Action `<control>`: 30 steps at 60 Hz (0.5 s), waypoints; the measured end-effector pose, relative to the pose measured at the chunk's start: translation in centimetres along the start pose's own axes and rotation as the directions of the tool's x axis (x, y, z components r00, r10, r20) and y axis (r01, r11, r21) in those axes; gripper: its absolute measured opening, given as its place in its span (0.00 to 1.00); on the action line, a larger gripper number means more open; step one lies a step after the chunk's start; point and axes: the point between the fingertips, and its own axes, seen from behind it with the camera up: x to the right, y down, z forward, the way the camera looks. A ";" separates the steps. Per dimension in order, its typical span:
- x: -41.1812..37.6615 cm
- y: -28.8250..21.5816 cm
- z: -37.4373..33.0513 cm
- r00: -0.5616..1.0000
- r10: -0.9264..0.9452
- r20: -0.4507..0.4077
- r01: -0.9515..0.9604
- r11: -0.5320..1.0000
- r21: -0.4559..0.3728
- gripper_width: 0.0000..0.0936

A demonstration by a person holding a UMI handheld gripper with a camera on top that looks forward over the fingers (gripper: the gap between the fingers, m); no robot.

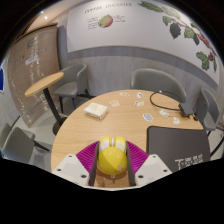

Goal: Arrange mouse

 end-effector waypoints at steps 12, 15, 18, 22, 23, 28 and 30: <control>-0.3 -4.4 -4.7 0.996 -0.064 0.064 0.053 0.984 0.170 0.37; 1.5 -7.3 -8.4 0.997 -0.064 0.036 0.052 0.963 0.266 0.37; 4.1 -10.7 -12.8 0.999 -0.036 0.014 0.029 0.939 0.341 0.37; 8.2 -12.1 -17.7 0.999 -0.012 -0.047 0.031 0.905 0.424 0.37; 9.5 -12.2 -18.5 0.998 -0.003 -0.070 0.033 0.900 0.435 0.37; 15.7 -9.8 -19.0 0.986 0.018 -0.166 0.049 0.921 0.386 0.37; 17.4 -8.1 -17.9 0.983 0.061 -0.174 0.005 0.936 0.353 0.37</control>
